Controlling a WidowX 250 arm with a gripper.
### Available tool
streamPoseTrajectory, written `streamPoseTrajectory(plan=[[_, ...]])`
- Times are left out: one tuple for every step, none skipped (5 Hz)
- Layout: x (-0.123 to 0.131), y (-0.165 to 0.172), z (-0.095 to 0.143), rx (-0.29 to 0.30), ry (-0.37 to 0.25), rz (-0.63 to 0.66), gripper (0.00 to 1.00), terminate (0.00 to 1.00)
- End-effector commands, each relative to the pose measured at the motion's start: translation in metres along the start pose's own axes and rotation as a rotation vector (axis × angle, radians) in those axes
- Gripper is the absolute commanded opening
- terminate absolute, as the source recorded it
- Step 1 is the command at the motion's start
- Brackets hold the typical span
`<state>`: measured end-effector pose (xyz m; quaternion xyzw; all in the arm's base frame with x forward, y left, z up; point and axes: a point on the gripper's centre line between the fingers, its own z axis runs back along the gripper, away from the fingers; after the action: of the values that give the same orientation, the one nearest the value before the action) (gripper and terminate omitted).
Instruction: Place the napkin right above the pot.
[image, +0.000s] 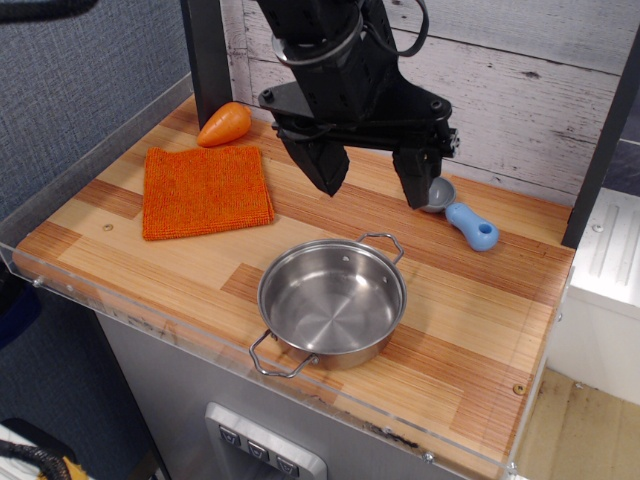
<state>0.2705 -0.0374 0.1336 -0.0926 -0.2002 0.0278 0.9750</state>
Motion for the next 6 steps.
streamPoseTrajectory(plan=[[0.000, 0.000, 0.000, 0.000, 0.000, 0.000, 1.00, 0.00], [0.017, 0.032, 0.026, 0.051, -0.048, 0.101, 1.00, 0.00], [0.029, 0.054, 0.041, 0.119, -0.061, 0.138, 1.00, 0.00], [0.037, 0.085, 0.054, 0.149, -0.084, 0.189, 1.00, 0.00], [0.039, 0.123, 0.049, 0.214, -0.064, 0.254, 1.00, 0.00], [0.045, 0.157, 0.043, 0.263, -0.083, 0.320, 1.00, 0.00]])
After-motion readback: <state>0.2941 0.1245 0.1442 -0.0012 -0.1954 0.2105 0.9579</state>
